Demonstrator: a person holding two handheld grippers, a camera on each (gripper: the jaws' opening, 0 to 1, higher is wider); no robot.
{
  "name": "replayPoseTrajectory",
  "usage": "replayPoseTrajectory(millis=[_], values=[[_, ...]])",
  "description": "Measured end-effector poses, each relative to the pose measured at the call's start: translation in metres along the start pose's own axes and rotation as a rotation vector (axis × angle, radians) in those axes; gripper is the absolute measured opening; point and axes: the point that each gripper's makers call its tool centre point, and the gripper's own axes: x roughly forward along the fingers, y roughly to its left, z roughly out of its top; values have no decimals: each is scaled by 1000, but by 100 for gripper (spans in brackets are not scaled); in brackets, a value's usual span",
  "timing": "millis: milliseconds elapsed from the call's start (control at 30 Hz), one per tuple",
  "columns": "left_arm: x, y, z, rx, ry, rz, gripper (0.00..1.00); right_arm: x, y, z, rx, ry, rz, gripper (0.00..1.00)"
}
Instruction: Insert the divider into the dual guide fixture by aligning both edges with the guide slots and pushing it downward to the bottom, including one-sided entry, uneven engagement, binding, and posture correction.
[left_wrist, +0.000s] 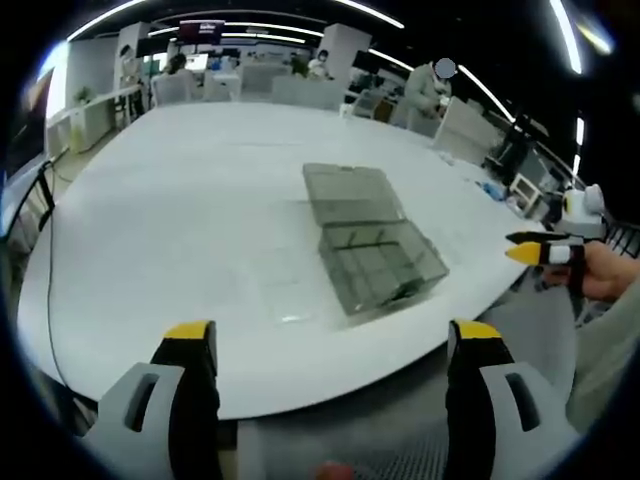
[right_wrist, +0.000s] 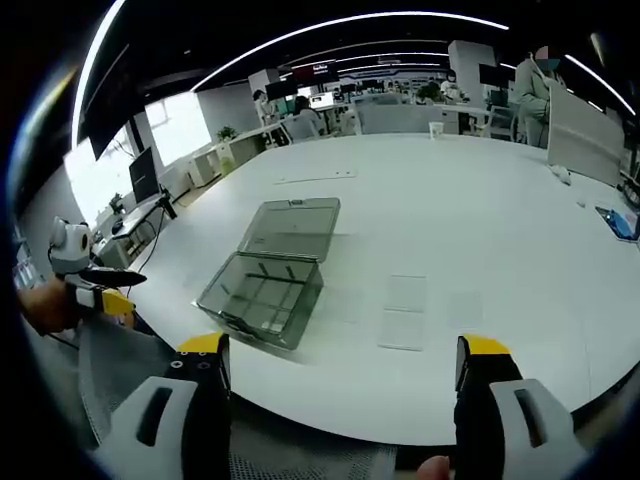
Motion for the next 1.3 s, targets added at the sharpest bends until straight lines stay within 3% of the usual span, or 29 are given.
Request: replayPoseTrajectory(millis=[700, 1300], values=[[0, -1, -1, 4, 5, 4, 93, 0, 3, 0, 1, 0, 16, 91], [-2, -5, 3, -23, -10, -35, 92, -1, 3, -2, -12, 2, 2, 90]])
